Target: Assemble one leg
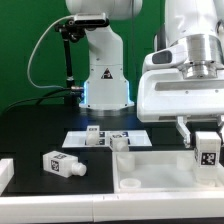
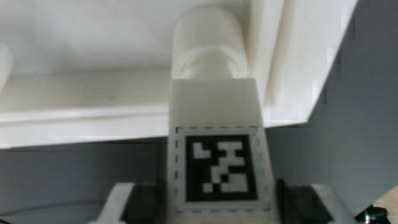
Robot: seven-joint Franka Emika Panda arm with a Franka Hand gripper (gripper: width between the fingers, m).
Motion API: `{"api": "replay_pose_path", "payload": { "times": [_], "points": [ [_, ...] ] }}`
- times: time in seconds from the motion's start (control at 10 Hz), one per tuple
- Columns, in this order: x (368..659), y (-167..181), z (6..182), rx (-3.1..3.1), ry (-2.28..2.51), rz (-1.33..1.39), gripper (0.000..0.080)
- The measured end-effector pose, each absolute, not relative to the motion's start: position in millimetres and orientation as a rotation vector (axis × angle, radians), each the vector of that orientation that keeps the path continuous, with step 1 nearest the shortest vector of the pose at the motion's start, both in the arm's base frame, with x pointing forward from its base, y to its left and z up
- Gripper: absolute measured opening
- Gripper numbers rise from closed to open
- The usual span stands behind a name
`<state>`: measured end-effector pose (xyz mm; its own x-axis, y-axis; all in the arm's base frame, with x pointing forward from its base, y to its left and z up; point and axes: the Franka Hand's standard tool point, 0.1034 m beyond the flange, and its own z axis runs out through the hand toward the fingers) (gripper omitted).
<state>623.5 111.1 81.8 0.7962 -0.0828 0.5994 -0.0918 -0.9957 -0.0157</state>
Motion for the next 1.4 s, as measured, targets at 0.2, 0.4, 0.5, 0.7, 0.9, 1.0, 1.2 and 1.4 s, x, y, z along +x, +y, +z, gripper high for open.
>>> {"api": "replay_pose_path", "payload": {
  "times": [0.2, 0.4, 0.5, 0.7, 0.9, 1.0, 1.2, 1.4],
  "points": [
    [625, 116, 81.2, 2.960, -0.134, 1.002, 0.0287],
    [625, 115, 81.1, 2.955, -0.131, 1.011, 0.0287],
    [626, 115, 81.3, 2.959, -0.132, 1.002, 0.0287],
    [624, 115, 78.7, 2.966, -0.131, 0.983, 0.0483],
    [628, 104, 81.7, 3.006, -0.169, 0.882, 0.0612],
    [631, 108, 82.8, 3.084, -0.211, 0.707, 0.0612],
    [647, 114, 92.7, 3.165, -0.274, 0.468, 0.0648],
    [650, 103, 90.4, 3.200, -0.311, 0.263, 0.0649]
  ]
}}
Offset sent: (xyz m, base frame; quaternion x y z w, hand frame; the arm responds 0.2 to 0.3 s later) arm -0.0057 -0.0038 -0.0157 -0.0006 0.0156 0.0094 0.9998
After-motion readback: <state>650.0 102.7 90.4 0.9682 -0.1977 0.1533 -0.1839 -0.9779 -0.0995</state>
